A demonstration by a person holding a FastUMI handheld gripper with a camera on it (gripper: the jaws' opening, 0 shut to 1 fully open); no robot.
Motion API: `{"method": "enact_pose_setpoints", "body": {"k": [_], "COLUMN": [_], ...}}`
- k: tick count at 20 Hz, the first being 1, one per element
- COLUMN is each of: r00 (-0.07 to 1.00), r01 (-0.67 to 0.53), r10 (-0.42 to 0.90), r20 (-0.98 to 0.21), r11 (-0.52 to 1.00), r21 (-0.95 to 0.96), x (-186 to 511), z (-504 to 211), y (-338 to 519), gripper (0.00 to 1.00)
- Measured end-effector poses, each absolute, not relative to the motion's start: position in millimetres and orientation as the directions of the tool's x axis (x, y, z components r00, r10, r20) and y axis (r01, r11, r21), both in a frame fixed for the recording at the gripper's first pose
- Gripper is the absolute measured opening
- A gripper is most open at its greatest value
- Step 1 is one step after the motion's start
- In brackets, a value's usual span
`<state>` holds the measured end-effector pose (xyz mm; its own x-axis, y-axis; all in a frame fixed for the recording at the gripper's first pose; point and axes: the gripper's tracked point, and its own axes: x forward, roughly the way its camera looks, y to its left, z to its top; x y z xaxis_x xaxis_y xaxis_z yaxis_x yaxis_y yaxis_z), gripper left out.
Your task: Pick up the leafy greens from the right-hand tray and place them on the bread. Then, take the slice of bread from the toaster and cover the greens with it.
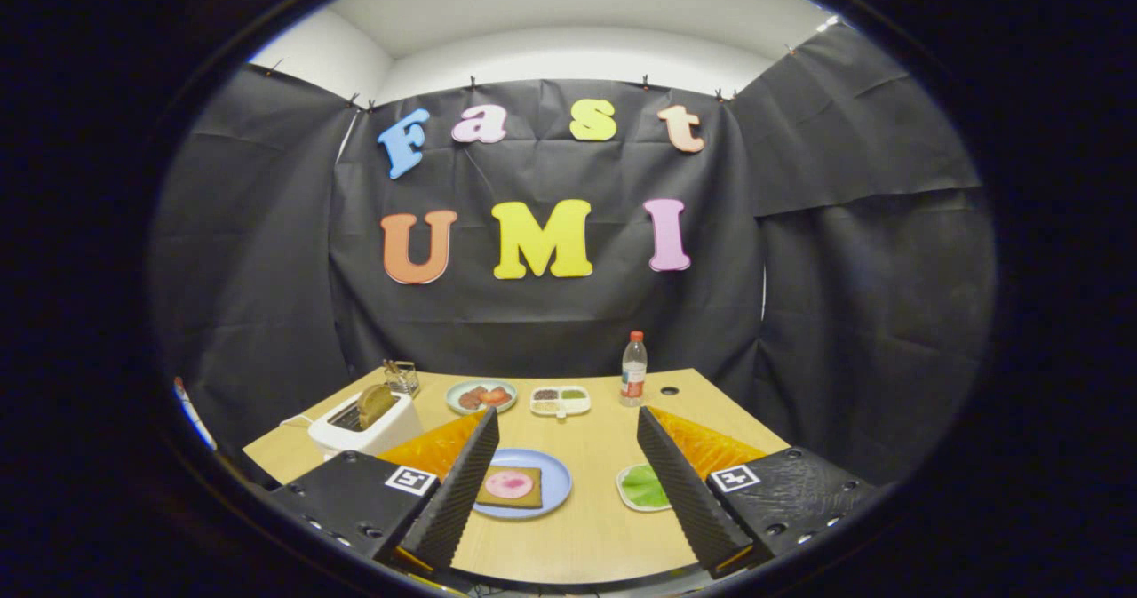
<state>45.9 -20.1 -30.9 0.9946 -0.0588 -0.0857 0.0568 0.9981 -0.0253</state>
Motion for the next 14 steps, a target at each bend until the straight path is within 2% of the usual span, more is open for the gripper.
{"method": "enact_pose_setpoints", "body": {"k": [8,14], "r00": [0.928,0.831], "r01": [0.170,0.258], "r10": [-0.183,-0.247], "r20": [-0.324,-0.498], "r11": [0.983,0.965], "r21": [-0.069,-0.049], "x": [114,167], "z": [-108,-188], "y": [-89,-155], "gripper": [0.96,0.95]}}
